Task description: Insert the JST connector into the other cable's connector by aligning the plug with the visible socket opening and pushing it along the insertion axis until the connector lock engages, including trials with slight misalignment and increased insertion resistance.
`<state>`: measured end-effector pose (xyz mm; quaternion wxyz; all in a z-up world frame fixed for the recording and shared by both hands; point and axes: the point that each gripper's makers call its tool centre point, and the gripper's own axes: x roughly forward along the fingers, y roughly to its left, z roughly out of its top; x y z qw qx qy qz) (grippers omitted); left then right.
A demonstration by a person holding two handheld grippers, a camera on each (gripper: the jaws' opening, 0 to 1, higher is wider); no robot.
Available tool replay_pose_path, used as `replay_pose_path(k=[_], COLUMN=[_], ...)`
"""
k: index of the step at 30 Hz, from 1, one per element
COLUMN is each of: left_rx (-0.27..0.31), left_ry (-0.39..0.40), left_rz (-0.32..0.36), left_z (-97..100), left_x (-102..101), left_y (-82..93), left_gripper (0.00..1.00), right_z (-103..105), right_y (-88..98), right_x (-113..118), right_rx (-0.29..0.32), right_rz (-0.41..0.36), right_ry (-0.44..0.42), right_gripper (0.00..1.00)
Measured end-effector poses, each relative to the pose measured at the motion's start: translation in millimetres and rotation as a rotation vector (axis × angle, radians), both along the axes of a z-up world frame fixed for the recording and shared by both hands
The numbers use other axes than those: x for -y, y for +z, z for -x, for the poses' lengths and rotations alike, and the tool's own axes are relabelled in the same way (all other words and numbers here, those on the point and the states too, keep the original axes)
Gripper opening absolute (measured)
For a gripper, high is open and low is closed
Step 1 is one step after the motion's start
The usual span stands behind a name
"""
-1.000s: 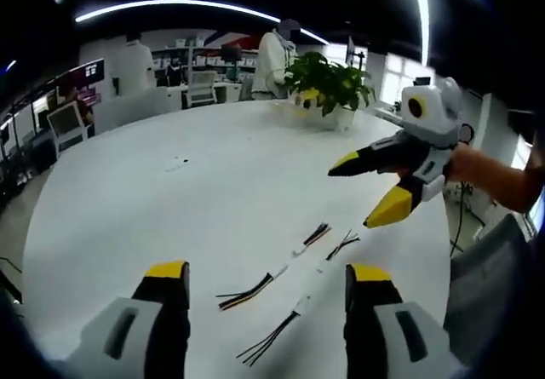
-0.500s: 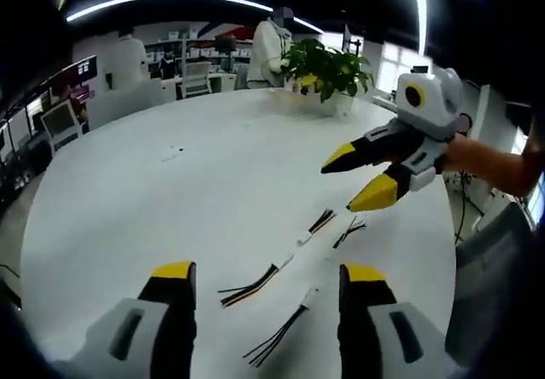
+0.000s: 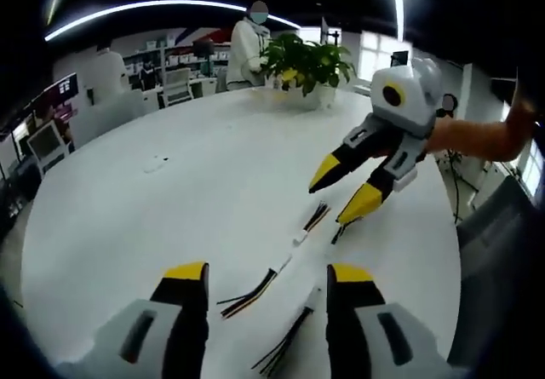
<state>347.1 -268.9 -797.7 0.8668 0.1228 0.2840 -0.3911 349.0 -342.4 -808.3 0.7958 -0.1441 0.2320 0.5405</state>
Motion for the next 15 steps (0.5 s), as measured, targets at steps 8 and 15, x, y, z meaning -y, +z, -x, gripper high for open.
replay_pose_path(k=[8, 15], left_rx=[0.056, 0.051], left_ry=[-0.088, -0.124], left_rz=[0.009, -0.014], left_z=[-5.0, -9.8], left_x=[6.8, 7.1], left_y=[2.6, -9.8], left_gripper=[0.37, 0.30], right_z=[-3.4, -6.1], right_y=[-9.9, -12.7], right_x=[-3.0, -2.6], right_rx=[-0.003, -0.006], right_rz=[0.011, 0.010], right_ry=[0.050, 0.074], right_gripper=[0.23, 0.22])
